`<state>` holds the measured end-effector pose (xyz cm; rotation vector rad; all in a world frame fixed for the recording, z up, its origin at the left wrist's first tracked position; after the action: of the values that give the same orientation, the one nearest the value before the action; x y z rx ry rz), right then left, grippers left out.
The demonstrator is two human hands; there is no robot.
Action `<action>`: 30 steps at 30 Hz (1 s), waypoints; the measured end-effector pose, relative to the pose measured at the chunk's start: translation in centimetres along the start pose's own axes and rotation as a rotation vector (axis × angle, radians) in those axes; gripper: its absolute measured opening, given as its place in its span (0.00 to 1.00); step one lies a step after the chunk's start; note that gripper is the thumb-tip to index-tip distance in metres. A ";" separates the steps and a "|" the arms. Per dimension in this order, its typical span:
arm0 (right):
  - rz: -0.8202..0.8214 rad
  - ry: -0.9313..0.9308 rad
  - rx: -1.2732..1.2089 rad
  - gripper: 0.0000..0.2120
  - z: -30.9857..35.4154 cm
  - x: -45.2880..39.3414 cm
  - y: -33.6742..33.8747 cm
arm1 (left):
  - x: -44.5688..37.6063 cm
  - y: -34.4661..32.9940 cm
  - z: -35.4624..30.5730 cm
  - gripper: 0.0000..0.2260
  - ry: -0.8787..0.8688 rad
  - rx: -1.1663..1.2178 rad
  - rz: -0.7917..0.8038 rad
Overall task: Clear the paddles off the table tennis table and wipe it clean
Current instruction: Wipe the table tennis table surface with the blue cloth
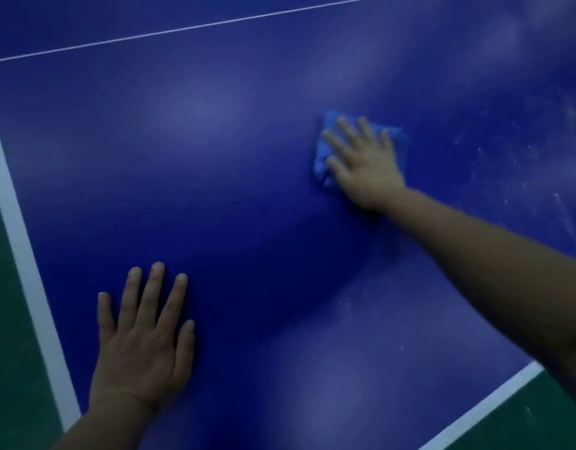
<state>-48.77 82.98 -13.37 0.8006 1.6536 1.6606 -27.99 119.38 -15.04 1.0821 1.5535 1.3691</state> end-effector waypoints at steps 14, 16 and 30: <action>0.018 0.646 -0.080 0.24 6.1 21.7 0.0 | 0.2 0.1 0.0 0.29 0.017 0.033 0.025; -0.080 0.354 -0.023 0.26 3.0 15.4 -0.3 | 0.1 0.1 -0.1 0.29 0.017 0.040 0.031; -0.033 0.096 -0.006 0.25 5.7 31.5 0.4 | 0.3 0.4 -0.3 0.31 0.058 0.063 0.053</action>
<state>-63.11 111.56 -13.62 0.6967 1.7170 1.7040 -28.37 119.60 -14.60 1.1373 1.6299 1.4067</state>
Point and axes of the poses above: each hand's wrist, its own x-axis away from the middle knuckle, its own y-axis out of the back of the hand, z = x × y, the point moved 4 cm from there along -x, towards the middle knuckle, and after that the axes turned 10 degrees about -z, right-handed, at the moved point
